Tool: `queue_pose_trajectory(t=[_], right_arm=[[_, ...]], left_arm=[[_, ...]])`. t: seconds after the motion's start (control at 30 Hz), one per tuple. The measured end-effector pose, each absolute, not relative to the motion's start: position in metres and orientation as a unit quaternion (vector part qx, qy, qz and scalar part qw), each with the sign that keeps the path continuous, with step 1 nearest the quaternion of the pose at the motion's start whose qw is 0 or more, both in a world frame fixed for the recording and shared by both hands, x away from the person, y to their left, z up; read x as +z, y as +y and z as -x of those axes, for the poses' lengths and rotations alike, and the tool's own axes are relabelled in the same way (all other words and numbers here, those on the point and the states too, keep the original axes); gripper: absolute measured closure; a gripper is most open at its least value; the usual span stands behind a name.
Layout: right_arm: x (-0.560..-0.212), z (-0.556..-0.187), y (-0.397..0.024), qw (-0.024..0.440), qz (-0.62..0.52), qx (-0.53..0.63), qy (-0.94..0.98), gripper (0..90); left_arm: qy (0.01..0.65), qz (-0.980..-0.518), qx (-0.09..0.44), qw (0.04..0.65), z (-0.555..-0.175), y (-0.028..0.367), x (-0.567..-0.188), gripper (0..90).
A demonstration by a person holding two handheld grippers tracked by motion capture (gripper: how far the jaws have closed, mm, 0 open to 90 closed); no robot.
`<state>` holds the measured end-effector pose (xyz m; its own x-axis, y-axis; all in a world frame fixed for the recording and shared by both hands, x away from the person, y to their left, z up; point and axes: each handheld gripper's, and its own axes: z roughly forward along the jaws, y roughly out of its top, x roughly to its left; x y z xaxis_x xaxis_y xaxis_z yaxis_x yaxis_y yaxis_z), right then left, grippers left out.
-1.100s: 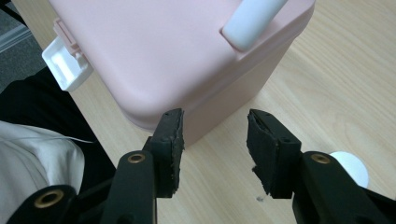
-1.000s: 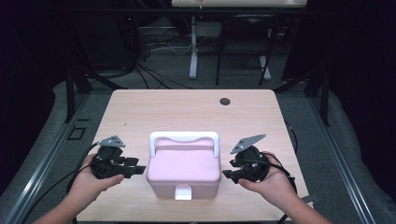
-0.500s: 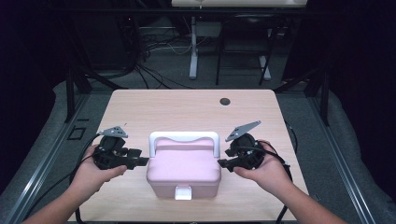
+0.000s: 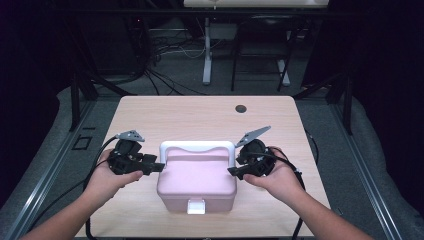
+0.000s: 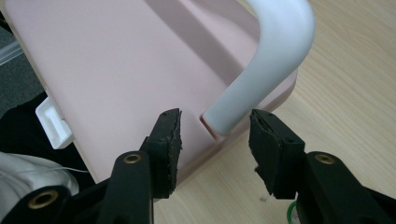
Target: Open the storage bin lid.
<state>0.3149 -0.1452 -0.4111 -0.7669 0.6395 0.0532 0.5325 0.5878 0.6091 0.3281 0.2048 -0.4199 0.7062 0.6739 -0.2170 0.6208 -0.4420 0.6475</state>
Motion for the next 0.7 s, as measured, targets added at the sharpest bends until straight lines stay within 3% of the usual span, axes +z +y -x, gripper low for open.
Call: queue_pose_trajectory(t=[0.33,0.7], right_arm=[[-0.414,-0.326,-0.144,0.080,-0.333,0.318,0.884,53.8],[-0.417,-0.324,-0.145,0.077,-0.338,0.329,0.879,62.1]], left_arm=[[0.381,-0.846,0.020,0.372,-0.338,0.196,-0.426,52.8],[0.380,-0.843,0.032,0.378,-0.336,0.197,-0.427,66.6]])
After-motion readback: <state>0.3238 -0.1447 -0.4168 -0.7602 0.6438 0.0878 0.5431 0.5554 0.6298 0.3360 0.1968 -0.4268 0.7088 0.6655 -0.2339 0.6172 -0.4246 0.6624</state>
